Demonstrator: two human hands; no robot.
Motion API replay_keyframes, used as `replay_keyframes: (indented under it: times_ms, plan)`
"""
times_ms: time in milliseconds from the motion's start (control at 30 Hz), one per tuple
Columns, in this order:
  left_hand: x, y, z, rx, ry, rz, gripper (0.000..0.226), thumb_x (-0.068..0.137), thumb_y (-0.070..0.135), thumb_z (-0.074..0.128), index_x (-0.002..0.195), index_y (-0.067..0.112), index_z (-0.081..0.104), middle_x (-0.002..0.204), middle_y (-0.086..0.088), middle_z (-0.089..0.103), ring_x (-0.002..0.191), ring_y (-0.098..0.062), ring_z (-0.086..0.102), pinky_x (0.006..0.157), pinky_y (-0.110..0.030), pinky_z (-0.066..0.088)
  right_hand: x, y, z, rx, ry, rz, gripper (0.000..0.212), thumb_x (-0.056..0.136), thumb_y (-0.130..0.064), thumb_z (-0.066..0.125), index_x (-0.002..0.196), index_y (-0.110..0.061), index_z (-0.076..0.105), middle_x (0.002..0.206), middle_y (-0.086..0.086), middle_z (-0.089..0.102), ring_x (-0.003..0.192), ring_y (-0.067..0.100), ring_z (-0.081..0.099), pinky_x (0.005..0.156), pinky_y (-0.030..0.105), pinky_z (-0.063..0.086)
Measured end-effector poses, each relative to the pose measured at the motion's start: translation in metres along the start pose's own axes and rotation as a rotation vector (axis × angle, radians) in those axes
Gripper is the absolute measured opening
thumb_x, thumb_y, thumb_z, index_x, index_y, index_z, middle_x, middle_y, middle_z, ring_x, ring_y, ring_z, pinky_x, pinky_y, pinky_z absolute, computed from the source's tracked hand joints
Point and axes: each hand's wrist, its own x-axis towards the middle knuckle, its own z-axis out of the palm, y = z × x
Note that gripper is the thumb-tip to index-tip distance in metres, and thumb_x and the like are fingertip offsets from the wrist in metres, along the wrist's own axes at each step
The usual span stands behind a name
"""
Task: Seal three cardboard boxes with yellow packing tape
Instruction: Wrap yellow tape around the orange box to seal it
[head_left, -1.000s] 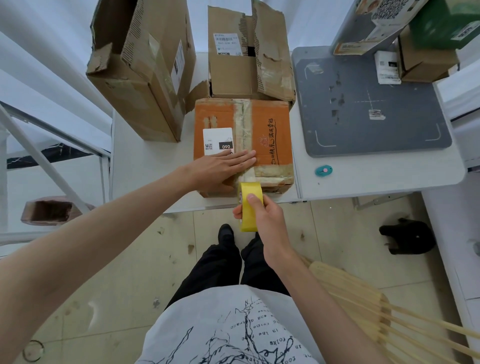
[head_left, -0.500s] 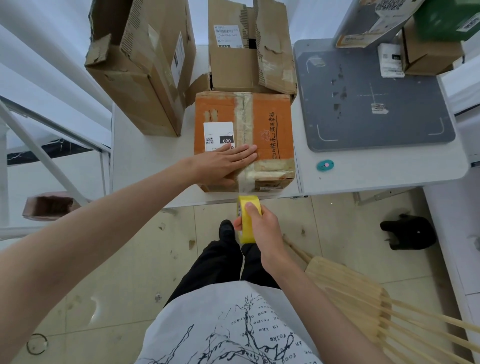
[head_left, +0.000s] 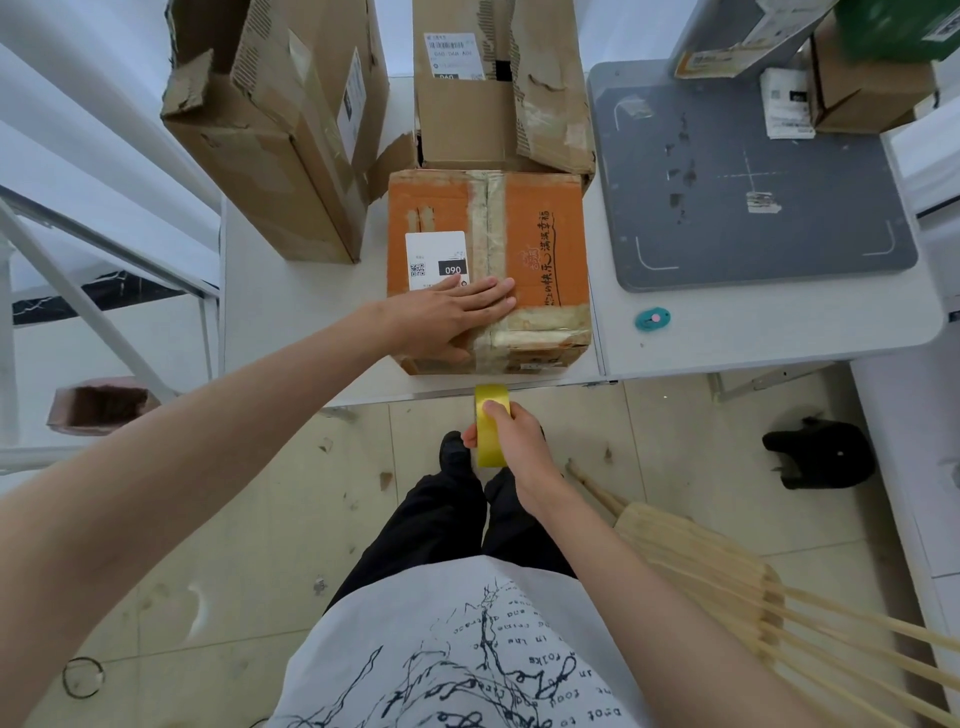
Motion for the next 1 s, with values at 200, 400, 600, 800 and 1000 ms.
replay_keyframes:
  times_ms: [200, 400, 600, 800, 1000]
  plan:
    - [-0.002, 0.007, 0.004, -0.003, 0.035, -0.051, 0.115, 0.087, 0.057, 0.067, 0.16, 0.023, -0.015, 0.167, 0.003, -0.024, 0.154, -0.016, -0.021, 0.123, -0.043, -0.01, 0.027, 0.004, 0.004, 0.07, -0.073, 0.011, 0.027, 0.105, -0.026, 0.045, 0.124, -0.012, 0.058, 0.087, 0.002, 0.079, 0.09, 0.016, 0.073, 0.082, 0.028, 0.051]
    - [-0.011, 0.039, 0.029, -0.186, 0.394, -0.209, 0.105, 0.089, 0.058, 0.062, 0.163, 0.016, 0.001, 0.171, -0.001, -0.008, 0.156, -0.017, -0.013, 0.128, -0.046, -0.003, 0.035, 0.005, -0.003, 0.061, -0.102, -0.014, 0.026, 0.104, -0.025, 0.047, 0.126, -0.02, 0.058, 0.099, 0.002, 0.077, 0.095, 0.013, 0.063, 0.075, 0.024, 0.045]
    - [-0.027, 0.123, 0.054, -0.784, 1.022, -0.616, 0.018, 0.09, 0.016, 0.066, 0.102, 0.012, 0.053, 0.1, 0.0, 0.055, 0.087, -0.015, 0.056, 0.078, -0.029, 0.051, 0.04, 0.006, -0.025, 0.031, 0.144, -0.076, 0.025, 0.098, -0.024, 0.049, 0.094, -0.01, 0.069, 0.095, 0.003, 0.071, 0.091, 0.017, 0.062, 0.078, 0.029, 0.043]
    - [-0.001, 0.168, 0.069, -1.51, 0.678, -1.079, 0.045, 0.089, 0.05, 0.072, 0.114, 0.017, 0.053, 0.105, 0.006, 0.054, 0.095, -0.012, 0.056, 0.085, -0.03, 0.043, 0.066, -0.015, -0.082, 0.167, 0.677, -0.24, 0.02, 0.1, -0.019, 0.045, 0.083, -0.01, 0.051, 0.077, 0.004, 0.053, 0.071, 0.017, 0.048, 0.065, 0.03, 0.04]
    - [0.024, 0.17, 0.074, -1.847, 0.635, -1.141, 0.035, 0.096, 0.048, 0.064, 0.117, 0.021, 0.061, 0.108, 0.002, 0.069, 0.103, -0.019, 0.064, 0.082, -0.031, 0.049, 0.141, -0.053, -0.146, -0.318, 0.768, -0.199, 0.024, 0.103, -0.01, 0.049, 0.126, -0.011, 0.056, 0.138, 0.008, 0.044, 0.114, 0.025, 0.051, 0.096, 0.034, 0.048]
